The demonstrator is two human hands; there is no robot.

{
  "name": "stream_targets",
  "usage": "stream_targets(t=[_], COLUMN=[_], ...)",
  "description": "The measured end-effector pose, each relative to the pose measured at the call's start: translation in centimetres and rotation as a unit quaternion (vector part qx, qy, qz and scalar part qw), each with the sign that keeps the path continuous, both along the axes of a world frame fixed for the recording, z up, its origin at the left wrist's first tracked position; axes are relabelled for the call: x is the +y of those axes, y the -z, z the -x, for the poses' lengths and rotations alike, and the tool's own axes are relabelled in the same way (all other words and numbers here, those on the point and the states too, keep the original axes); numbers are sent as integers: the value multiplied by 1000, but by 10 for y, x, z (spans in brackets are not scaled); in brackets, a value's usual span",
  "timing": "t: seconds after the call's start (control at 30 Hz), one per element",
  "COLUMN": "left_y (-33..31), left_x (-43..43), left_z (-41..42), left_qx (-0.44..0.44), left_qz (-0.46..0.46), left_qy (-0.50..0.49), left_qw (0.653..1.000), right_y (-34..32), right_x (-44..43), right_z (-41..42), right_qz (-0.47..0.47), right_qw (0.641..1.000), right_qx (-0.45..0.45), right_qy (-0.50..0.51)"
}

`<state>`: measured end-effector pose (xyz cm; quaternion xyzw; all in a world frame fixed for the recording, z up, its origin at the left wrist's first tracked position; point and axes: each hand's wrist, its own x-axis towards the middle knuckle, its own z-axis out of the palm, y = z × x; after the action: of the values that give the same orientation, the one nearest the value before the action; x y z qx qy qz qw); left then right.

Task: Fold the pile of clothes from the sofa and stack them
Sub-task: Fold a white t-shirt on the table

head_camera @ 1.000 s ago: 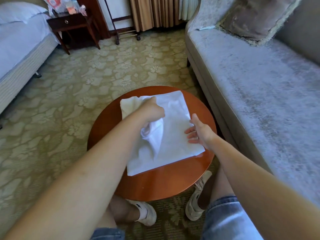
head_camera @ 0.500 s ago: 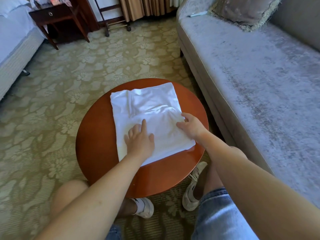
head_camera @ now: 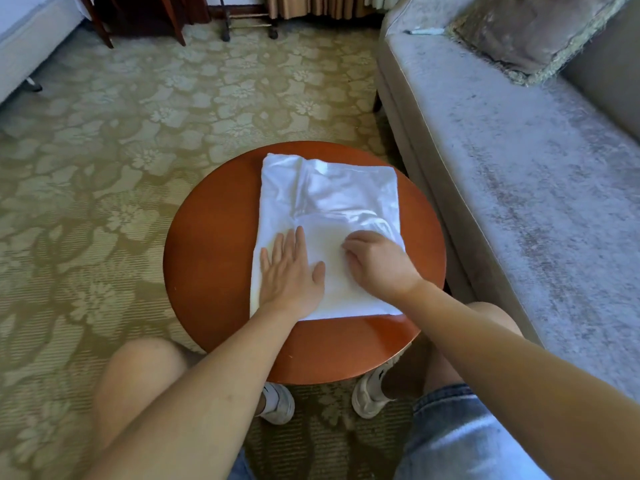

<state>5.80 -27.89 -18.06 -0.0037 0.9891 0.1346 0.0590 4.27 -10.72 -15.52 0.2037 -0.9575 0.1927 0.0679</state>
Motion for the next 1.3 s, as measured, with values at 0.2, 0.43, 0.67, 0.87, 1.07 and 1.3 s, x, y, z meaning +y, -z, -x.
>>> stream_targets(t=[0.2,0.43,0.67,0.87,1.07,1.3], left_y=[2,4,4,-5,-23,-61], left_x=[-13,-22,-35,-72,-93,-70], left_z=[4,16,37,68,92,85], left_qx=[2,17,10,-19,-82,-123], left_qz=[1,-2,5,83,189,224], left_qy=[39,84,144,215,213,37], left_qw=[999,996,990,973,955,966], right_y=[16,3,25,22,5,-30], right_x=[-31,-1,5,-17,-32,-65], right_z=[39,76,57,33,5,-7], right_qz=[-120,-47,-107,-167,-233,-341], right_qw=[983,937,972,954,936,876], right_qx=[-85,-117,-171,-178,-183,-278], right_qy=[-110,326,124,177,189,198])
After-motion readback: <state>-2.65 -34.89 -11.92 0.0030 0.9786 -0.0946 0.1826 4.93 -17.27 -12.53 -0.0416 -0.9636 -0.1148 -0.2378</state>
